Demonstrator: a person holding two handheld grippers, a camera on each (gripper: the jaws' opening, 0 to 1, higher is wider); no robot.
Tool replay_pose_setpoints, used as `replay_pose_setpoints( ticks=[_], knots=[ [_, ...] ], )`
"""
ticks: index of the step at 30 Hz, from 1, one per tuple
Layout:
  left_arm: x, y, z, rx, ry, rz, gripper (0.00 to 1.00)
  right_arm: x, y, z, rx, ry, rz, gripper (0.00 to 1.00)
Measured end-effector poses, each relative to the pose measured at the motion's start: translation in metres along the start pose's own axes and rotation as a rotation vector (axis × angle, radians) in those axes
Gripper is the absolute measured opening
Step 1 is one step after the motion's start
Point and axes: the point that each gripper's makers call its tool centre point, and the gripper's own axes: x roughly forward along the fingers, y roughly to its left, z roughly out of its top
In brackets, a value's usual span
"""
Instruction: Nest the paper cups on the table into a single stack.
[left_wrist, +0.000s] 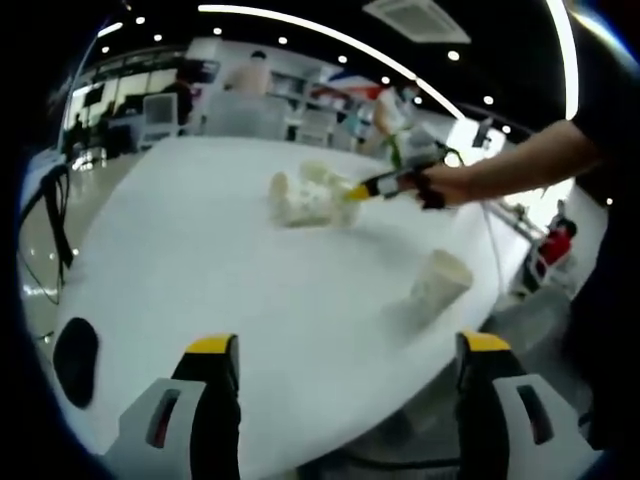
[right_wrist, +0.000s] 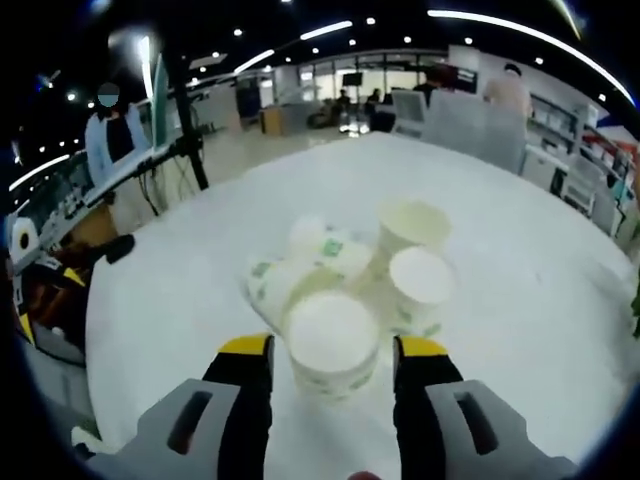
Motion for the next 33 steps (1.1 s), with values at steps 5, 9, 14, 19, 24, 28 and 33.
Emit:
replay_pose_setpoints(
  ticks=[5,9,14,19,24,28,33],
  knots=[
    [0.000,0.000,0.001,-0.011,-0.006,-0.003,0.87,0.000,0.003,-0.002,-0.008,0.004,0.022,0.34],
    [0.001,-0.001,0.001,-0.010,-0.007,-0.005,0.87,-0.001,0.002,-0.004,-0.004,0.009,0.026,0.34],
    [0.001,-0.002,0.001,-0.007,-0.008,-0.006,0.87,-0.006,0.002,-0.006,-0.009,0.014,0.024,0.33],
    [0.002,-0.003,0.003,0.001,-0.010,-0.008,0.87,-0.015,0.005,-0.009,-0.005,0.018,0.026,0.33],
    [0.003,-0.004,0.007,0.013,-0.012,-0.018,0.87,-0.025,0.004,-0.007,0.006,0.011,0.014,0.33],
    [0.005,-0.005,0.011,0.025,-0.014,-0.027,0.87,-0.032,0.001,-0.005,0.020,-0.003,0.008,0.33],
    [0.007,-0.008,0.019,0.047,-0.021,-0.037,0.87,-0.049,0.002,0.002,0.045,-0.033,0.004,0.33]
  ],
)
